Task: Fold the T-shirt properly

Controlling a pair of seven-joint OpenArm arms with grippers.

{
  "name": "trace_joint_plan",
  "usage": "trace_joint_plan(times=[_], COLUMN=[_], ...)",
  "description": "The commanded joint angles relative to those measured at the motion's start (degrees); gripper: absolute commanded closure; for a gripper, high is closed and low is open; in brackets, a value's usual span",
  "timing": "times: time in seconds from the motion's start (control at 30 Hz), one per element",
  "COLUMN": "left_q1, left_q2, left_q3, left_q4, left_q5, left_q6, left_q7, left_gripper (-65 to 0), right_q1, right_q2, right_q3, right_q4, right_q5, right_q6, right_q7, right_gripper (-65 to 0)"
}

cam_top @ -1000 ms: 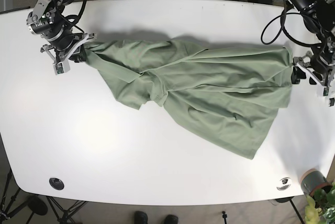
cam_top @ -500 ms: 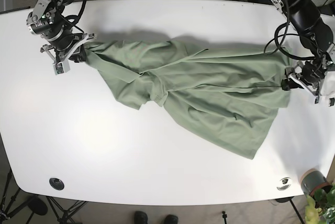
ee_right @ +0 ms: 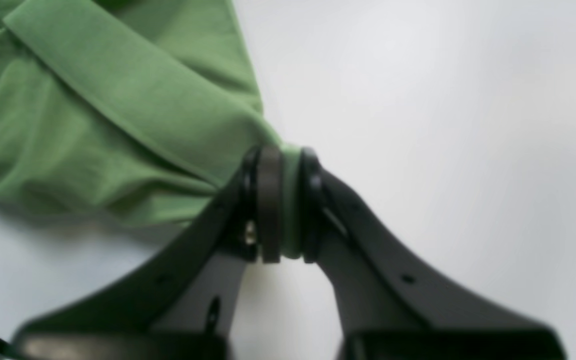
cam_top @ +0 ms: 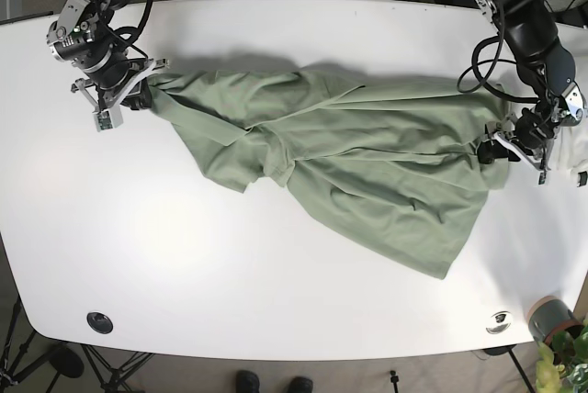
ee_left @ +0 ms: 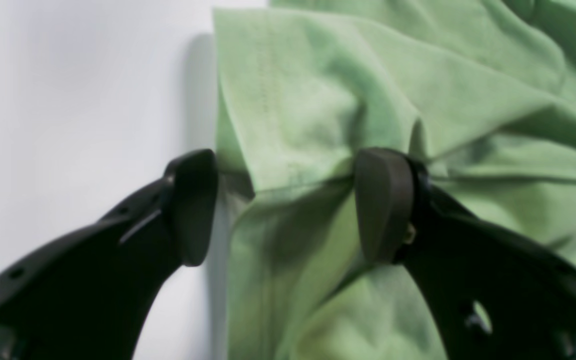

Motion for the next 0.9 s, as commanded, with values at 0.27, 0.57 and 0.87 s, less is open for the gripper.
trace_joint_plan(times=[0.27, 0.57, 0.87], left_q1=[-0.3, -0.2, -0.2], left_q2=[-0.8, -0.7, -0.7], left_q3=[0.1, -0.3, -0.3], left_q4=[2.7, 4.7, 5.2], left_q5=[-0.1, -0.1, -0.3], left_q6=[-0.1, -0.1, -0.1], left_q7=[-0.2, -0.4, -0.6], left_gripper=[-40.3, -18.3, 0.0], right_q1=[0.3, 0.3, 0.3], right_q2=[0.5, 0.5, 0.5], right_q3=[0.1, 0.1, 0.1], right_q4=[1.3, 1.2, 1.2], right_q5=[1.0, 1.0, 1.0], right_q6=[-0.07, -0.07, -0.07], right_q7=[1.1, 1.1, 1.1], right_gripper=[0.0, 0.0, 0.0])
